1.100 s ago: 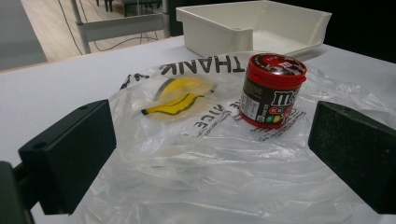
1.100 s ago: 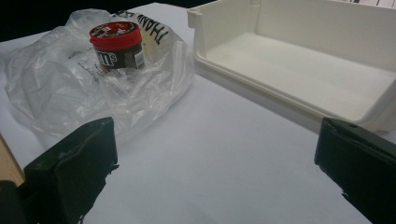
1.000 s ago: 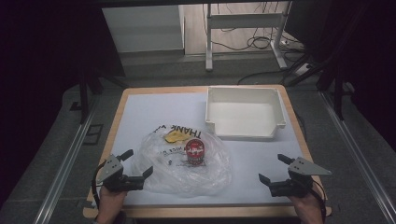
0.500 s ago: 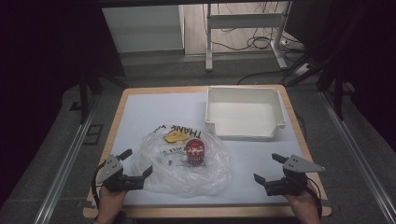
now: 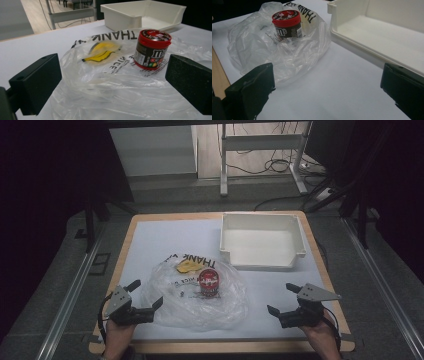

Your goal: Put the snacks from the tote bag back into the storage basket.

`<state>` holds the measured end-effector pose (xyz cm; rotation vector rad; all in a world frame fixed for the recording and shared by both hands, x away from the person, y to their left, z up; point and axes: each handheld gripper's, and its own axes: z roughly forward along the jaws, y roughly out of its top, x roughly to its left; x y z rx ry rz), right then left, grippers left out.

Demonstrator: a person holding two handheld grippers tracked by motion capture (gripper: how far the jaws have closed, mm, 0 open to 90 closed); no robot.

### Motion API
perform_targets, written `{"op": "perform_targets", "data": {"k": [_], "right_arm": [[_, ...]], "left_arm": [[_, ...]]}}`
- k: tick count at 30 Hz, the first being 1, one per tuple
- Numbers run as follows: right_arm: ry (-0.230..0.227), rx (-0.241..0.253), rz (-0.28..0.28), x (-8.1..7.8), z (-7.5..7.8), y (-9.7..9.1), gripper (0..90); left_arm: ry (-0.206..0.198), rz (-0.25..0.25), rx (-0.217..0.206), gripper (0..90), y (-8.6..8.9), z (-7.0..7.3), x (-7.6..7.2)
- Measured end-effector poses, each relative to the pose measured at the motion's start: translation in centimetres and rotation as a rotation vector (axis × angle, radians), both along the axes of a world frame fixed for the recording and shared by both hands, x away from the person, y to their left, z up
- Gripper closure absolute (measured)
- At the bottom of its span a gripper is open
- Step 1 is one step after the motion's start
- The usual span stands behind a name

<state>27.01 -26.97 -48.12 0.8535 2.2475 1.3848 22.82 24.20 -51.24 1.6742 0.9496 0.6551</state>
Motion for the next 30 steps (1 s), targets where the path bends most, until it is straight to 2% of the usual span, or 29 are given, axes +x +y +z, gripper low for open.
{"op": "perform_targets", "data": {"k": [3,13,22,30], "right_arm": [[0.002,-0.003,0.002,0.1,0.1,0.2,0.0],[0.002,-0.029,0.02,0.9,0.3,0.9,0.0],[0.026,-0.053,0.03,1.7,0.2,1.4,0.0],[0.046,-0.06,0.045,2.2,0.3,2.0,0.0]], "left_arm": [[0.001,0.001,0.016,0.4,0.0,0.0,0.0],[0.0,0.0,0.031,0.0,-0.2,0.0,-0.1],[0.003,0.003,-0.002,0.2,0.1,0.0,0.0],[0.001,-0.001,0.005,0.2,0.0,0.0,0.0]]}}
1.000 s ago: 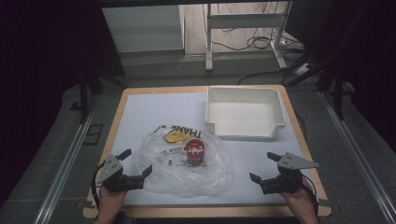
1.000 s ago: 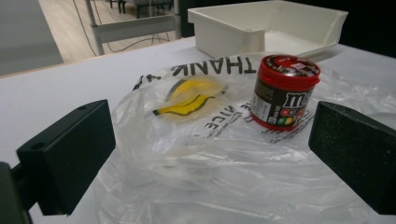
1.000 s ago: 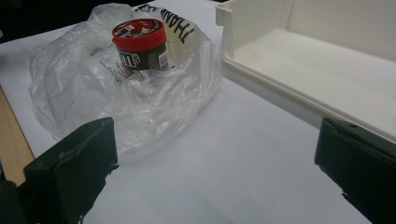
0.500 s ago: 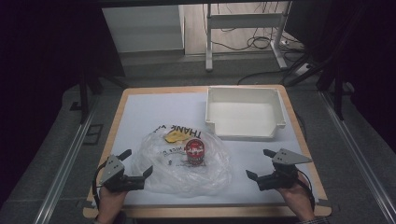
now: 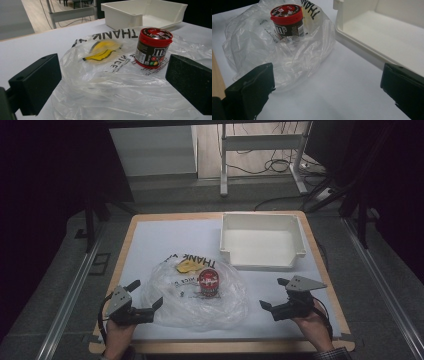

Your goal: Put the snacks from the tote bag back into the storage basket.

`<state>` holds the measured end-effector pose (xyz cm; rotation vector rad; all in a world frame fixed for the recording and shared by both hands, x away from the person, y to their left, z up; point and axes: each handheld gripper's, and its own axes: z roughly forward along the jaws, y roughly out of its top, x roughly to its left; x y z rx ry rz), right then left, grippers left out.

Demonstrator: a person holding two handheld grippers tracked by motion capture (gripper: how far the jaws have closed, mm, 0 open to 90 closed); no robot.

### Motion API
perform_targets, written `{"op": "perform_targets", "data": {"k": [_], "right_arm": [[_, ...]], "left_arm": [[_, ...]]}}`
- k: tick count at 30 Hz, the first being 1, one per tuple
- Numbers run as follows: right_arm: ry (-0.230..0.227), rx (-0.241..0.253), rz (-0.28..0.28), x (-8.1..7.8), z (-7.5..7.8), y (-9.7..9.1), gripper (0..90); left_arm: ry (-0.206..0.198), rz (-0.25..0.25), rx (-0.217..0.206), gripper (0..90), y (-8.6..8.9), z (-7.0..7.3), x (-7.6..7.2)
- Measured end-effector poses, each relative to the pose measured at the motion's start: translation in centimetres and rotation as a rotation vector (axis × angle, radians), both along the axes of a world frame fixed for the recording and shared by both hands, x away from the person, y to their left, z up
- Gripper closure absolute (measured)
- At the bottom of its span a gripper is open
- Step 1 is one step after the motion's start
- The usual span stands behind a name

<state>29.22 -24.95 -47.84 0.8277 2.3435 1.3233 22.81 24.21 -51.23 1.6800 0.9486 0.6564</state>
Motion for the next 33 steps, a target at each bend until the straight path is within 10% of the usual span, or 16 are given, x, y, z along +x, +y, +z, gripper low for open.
{"op": "perform_targets", "data": {"k": [33], "right_arm": [[0.05,-0.018,0.065,1.7,-0.2,2.1,0.0]], "left_arm": [[-0.002,-0.018,0.027,0.4,-0.4,-0.1,0.0]]}}
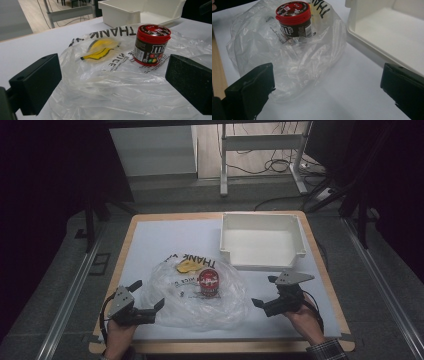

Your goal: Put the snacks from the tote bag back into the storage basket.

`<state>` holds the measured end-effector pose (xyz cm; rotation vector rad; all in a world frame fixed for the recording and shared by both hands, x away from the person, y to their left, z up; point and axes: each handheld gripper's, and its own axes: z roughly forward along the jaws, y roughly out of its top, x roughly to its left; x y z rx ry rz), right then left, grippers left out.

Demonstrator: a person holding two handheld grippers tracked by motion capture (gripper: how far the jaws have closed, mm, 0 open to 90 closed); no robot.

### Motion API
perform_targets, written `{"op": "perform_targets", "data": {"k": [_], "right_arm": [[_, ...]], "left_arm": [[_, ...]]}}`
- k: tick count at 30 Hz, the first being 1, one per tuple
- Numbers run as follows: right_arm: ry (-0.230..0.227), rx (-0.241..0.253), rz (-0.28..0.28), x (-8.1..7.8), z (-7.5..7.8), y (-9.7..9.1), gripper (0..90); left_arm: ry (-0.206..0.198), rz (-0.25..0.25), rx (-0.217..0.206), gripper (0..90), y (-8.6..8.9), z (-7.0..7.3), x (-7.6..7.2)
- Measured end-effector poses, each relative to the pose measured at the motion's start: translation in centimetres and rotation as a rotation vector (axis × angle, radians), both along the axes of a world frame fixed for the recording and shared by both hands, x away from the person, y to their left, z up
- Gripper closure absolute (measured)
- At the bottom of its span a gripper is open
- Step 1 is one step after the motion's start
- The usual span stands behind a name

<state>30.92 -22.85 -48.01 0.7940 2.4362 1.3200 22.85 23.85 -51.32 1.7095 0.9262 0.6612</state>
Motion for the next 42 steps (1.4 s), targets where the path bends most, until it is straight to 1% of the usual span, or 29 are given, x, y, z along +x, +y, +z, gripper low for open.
{"op": "perform_targets", "data": {"k": [5,10,14,23,25,31,32,33,34,36,40,42], "right_arm": [[0.026,-0.001,0.021,0.3,-0.2,0.6,0.0],[0.04,-0.01,0.037,0.6,-0.3,1.2,0.0],[0.033,-0.027,0.039,0.7,-0.4,1.7,0.0],[0.029,-0.023,0.04,1.3,-0.3,2.3,0.0],[0.031,-0.02,0.044,1.4,-0.3,2.5,0.0],[0.038,-0.03,0.057,1.6,-0.2,3.0,0.0],[0.052,-0.029,0.065,1.8,-0.2,3.2,0.0],[0.052,-0.029,0.065,1.8,-0.2,3.2,0.0],[0.062,-0.032,0.068,1.9,-0.2,3.5,0.0],[0.059,-0.037,0.069,2.0,-0.2,3.8,0.0],[0.056,-0.064,0.072,2.2,-0.3,4.4,0.0],[0.064,-0.071,0.075,2.3,-0.4,4.7,0.0]], "left_arm": [[-0.001,-0.001,0.001,0.4,0.0,0.0,0.0],[-0.001,-0.001,0.003,0.4,0.0,0.0,0.0],[-0.002,-0.002,0.004,0.4,0.0,0.0,0.0],[-0.003,0.0,0.005,0.4,0.0,0.0,0.0],[-0.003,0.0,0.004,0.4,0.0,0.0,0.0],[-0.003,0.001,0.004,0.4,0.0,0.0,0.0],[-0.003,0.001,0.005,0.4,0.0,0.0,0.0],[-0.003,0.001,0.005,0.4,0.0,0.0,0.0],[-0.003,0.0,0.005,0.4,0.0,0.0,0.0],[-0.003,0.0,0.007,0.4,-0.1,0.0,0.0],[-0.003,0.0,0.008,0.4,-0.1,0.0,0.0],[-0.004,0.0,0.008,0.4,-0.1,0.0,0.0]]}}
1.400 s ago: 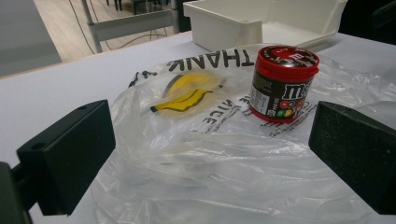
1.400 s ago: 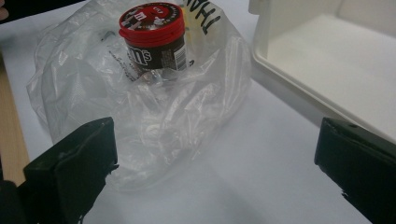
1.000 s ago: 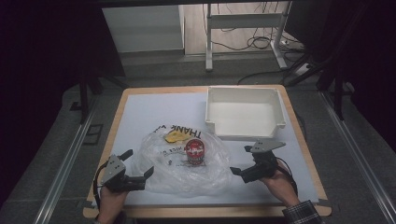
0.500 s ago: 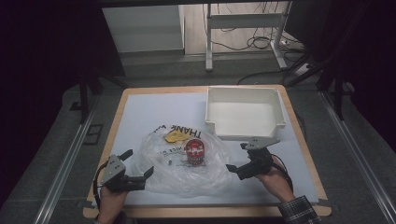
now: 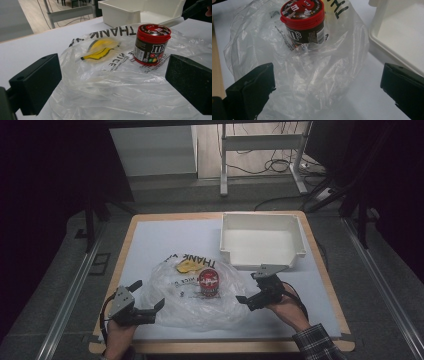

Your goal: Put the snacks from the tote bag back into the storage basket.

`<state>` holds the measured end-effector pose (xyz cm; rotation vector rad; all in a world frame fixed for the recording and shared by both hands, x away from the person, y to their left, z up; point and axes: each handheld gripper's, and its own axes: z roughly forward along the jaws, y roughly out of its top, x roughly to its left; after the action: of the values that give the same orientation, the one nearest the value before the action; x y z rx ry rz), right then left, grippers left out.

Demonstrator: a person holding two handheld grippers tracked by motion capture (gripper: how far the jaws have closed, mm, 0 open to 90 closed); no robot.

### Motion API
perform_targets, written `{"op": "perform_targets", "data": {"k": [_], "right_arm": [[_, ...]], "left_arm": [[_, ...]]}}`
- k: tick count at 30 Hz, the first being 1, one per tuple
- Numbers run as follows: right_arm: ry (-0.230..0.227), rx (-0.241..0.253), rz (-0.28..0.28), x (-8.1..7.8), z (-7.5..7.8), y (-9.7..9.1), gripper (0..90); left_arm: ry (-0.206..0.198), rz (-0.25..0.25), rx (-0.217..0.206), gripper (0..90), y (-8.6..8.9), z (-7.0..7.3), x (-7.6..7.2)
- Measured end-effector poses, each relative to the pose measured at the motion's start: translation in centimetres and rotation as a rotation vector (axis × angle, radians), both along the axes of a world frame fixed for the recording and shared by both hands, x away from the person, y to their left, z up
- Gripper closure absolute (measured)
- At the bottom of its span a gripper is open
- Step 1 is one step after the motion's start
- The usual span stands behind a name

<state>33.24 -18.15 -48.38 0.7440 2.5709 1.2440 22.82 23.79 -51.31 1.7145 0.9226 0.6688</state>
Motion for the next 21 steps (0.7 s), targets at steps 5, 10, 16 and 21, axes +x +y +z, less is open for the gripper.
{"op": "perform_targets", "data": {"k": [5,10,16,21], "right_arm": [[0.021,0.003,0.004,0.3,-0.1,0.4,0.0],[0.018,-0.026,0.0,0.4,0.0,1.1,0.0],[0.013,-0.077,0.006,0.6,0.0,2.1,0.0],[0.023,-0.101,0.005,1.0,-0.1,2.8,0.0]], "left_arm": [[-0.006,0.001,-0.001,0.4,0.0,0.0,0.0],[-0.044,-0.004,-0.04,0.3,0.3,0.3,-0.3],[-0.074,-0.001,-0.036,0.0,0.2,0.3,-0.5],[-0.079,-0.004,-0.034,0.0,0.2,0.4,-0.5]]}}
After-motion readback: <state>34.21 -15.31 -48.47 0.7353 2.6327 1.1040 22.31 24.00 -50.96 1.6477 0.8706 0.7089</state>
